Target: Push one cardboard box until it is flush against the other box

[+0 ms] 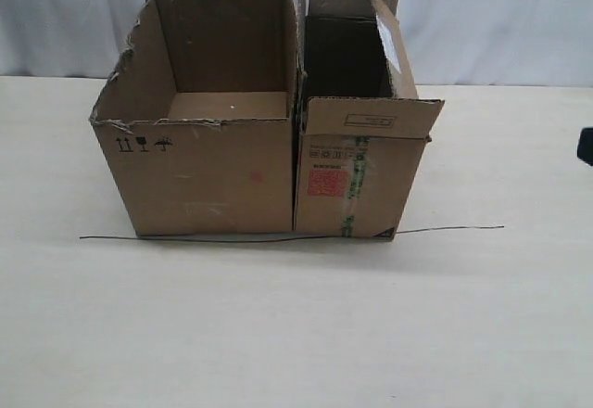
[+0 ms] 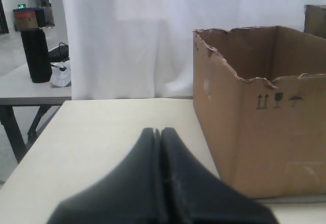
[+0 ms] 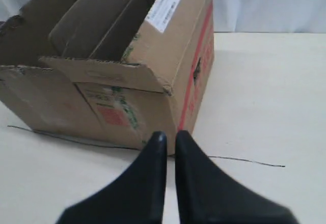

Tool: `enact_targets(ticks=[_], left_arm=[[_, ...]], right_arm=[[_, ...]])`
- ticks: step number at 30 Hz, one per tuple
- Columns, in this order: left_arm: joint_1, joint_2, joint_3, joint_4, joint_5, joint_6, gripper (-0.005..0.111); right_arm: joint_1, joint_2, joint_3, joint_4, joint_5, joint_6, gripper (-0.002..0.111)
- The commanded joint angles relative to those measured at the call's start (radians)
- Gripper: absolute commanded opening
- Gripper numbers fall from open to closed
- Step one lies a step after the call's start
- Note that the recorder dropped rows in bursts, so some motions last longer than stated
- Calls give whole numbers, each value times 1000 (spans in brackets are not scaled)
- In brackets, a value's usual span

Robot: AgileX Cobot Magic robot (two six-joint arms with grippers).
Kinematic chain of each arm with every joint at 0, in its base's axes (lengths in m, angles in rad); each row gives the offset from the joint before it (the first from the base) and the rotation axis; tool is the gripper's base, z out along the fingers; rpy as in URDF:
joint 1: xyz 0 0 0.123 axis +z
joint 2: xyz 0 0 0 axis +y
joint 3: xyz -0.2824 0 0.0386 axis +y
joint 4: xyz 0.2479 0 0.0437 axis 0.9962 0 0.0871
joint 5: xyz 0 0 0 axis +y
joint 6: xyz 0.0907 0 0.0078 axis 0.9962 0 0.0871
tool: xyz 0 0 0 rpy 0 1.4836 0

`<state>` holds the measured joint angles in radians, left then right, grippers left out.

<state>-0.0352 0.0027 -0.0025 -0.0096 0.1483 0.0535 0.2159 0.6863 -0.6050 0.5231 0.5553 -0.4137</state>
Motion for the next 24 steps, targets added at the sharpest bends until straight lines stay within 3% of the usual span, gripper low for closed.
enact_targets(ticks=[1,9,13,15,18,21,22,24], left_arm=[[0,-3,3,1,-6,-4,0],[0,-3,3,1,-4,-4,0],[0,-3,3,1,-4,-4,0],[0,-3,3,1,-4,-4,0],[0,-3,3,1,-4,-4,0],[0,-3,3,1,-4,-4,0],[0,-3,3,1,-4,-4,0],[0,-3,3,1,-4,-4,0]], right_arm=[[59,-182,55,4,80,16,5],[60,-430,53,-26,130,-22,5],[66,-494,157,-81,-36,-14,5],[64,-522,240,-179,-138,63,5],[64,-581,453,-492,-304,442,5],[64,-652,605,-509,-431,414,5],[64,-686,605,-507,-283,431,5],[62,-686,605,-549,-265,458,5]])
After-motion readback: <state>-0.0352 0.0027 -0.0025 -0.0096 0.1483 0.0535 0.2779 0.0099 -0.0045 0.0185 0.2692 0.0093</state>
